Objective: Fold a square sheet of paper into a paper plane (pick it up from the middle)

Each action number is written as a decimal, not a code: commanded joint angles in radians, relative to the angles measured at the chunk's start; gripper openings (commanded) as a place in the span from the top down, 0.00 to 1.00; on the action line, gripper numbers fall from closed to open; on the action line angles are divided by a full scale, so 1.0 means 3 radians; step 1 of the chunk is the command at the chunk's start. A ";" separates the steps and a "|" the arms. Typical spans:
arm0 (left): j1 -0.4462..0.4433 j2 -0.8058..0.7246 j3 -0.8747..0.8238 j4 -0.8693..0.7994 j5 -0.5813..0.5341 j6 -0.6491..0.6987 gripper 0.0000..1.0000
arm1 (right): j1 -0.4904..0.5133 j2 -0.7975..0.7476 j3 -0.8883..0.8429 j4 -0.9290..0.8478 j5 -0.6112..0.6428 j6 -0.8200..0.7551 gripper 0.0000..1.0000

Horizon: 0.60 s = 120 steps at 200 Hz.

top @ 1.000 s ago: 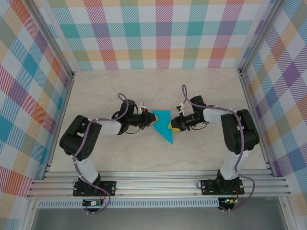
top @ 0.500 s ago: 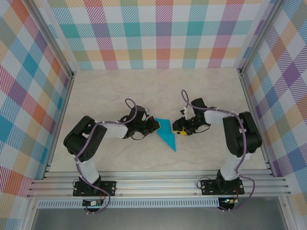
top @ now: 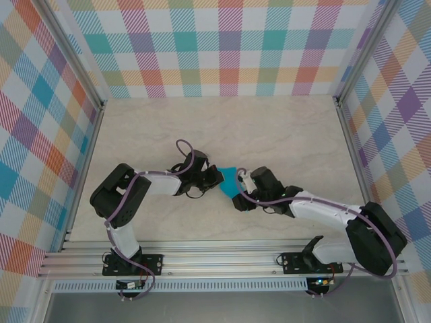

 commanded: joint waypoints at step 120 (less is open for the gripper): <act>-0.0043 -0.0189 0.0092 -0.0119 -0.0010 -0.0073 1.00 | 0.0705 0.0564 -0.0091 0.0704 0.1424 -0.0625 0.59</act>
